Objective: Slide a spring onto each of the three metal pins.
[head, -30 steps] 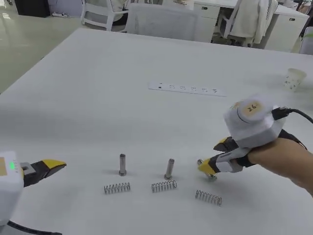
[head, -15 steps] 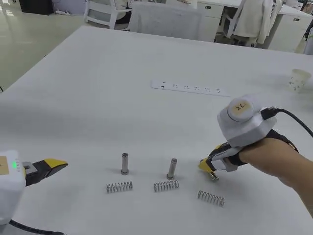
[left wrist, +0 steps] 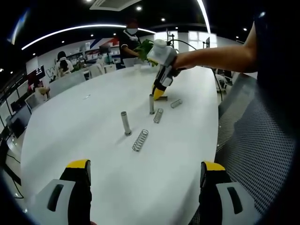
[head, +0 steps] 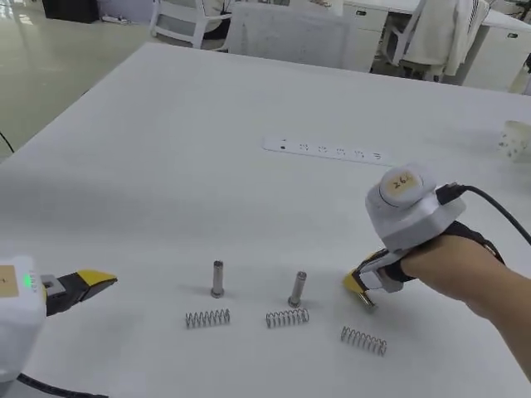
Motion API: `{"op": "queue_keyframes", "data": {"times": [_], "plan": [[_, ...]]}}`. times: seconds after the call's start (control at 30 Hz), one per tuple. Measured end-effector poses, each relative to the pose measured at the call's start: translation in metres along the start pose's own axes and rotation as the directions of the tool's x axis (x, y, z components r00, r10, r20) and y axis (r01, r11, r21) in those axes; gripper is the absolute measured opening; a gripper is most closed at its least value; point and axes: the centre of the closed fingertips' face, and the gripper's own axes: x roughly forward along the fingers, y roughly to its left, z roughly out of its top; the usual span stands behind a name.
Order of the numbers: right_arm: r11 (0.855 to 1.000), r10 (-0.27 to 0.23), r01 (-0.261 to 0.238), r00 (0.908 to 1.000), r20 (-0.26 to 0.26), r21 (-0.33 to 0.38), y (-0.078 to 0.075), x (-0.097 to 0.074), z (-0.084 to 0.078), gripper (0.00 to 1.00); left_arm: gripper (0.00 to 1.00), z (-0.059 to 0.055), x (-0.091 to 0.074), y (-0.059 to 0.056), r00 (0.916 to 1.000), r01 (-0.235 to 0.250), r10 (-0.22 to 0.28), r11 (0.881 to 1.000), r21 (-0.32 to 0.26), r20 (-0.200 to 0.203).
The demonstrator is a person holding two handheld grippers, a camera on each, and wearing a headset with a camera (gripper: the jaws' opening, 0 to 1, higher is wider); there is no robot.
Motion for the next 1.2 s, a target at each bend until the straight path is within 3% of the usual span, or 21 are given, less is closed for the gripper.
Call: {"op": "queue_keyframes", "data": {"times": [0.57,0.9,1.2], "plan": [[0.999,-0.002,0.003,0.9998,-0.021,0.036,-0.0017,0.0037,-0.0013,0.08,0.94,-0.0025,-0.0002,-0.0003,1.0,0.0,0.0,1.0,-0.006,-0.003],[0.999,-0.039,0.038,0.9981,-0.048,-0.008,0.0018,0.003,-0.0024,0.07,0.93,-0.0009,0.0009,-0.0002,1.0,0.0,0.0,1.0,-0.003,-0.003],[0.999,-0.042,0.042,0.998,-0.048,0.001,0.0057,0.0005,-0.0034,0.06,0.93,0.0011,-0.0009,0.0011,1.0,-0.006,0.006,1.0,-0.001,0.002]]}}
